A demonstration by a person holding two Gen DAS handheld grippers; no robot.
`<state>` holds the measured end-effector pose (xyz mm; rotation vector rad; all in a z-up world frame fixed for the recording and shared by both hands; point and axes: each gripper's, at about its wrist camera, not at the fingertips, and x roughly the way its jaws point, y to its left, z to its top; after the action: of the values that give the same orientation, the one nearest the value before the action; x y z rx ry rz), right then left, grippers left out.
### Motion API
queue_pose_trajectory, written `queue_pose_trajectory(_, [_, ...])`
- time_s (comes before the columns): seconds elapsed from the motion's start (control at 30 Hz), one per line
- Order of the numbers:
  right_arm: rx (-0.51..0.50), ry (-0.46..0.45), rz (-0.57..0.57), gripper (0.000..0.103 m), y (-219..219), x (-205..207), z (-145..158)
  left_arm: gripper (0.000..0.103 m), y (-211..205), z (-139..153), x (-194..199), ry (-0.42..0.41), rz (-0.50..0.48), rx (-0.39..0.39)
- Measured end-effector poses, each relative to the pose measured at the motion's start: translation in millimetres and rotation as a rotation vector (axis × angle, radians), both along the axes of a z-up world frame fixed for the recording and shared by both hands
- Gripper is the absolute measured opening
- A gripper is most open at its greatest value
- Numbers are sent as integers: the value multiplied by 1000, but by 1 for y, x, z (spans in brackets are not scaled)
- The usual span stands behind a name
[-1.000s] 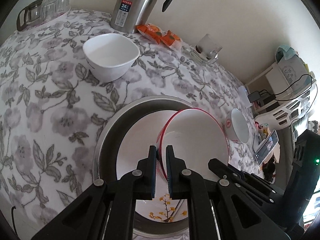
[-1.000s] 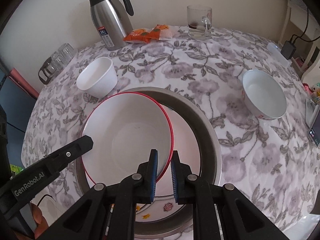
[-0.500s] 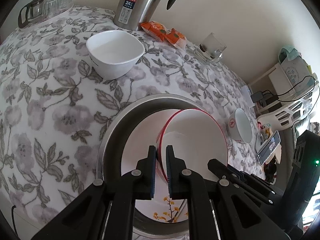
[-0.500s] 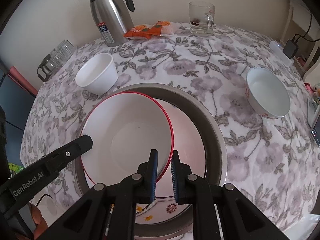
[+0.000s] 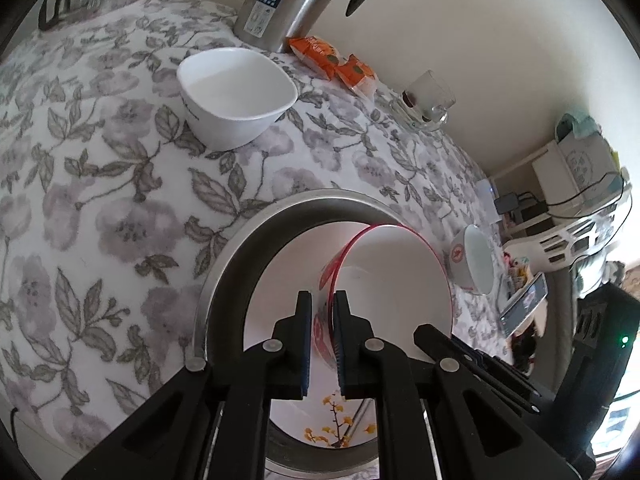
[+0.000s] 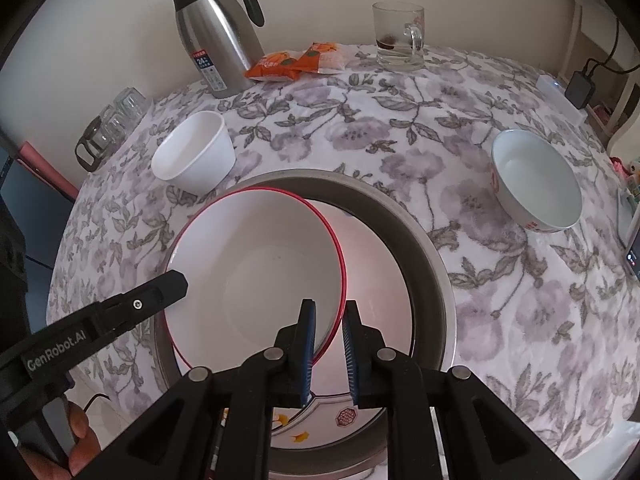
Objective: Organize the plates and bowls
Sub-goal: 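Lower the bowl onto the plate in the basin and open both tools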
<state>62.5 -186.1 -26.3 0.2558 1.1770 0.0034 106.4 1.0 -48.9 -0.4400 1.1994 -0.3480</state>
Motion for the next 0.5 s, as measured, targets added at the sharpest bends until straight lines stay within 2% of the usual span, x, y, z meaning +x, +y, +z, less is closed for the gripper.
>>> queue_pose_trajectory(0.2, [10, 2, -16, 19, -6, -1, 4, 10, 6, 4, 1, -8, 23, -31])
queue_pose_trajectory(0.27, [12, -1, -16, 20, -8, -2, 6, 14, 13, 8, 0, -18, 53, -40])
queue_pose_trajectory(0.33, [8, -9, -16, 20, -10, -1, 10, 22, 18, 13, 1, -33, 78, -41])
queue_pose_trajectory(0.47, [6, -41, -32, 20, -16, -2, 22, 28, 24, 23, 0, -78, 109, -35])
queue_pose_trajectory(0.5, [6, -48, -36, 23, -17, -2, 25, 33, 25, 26, -1, -93, 116, -27])
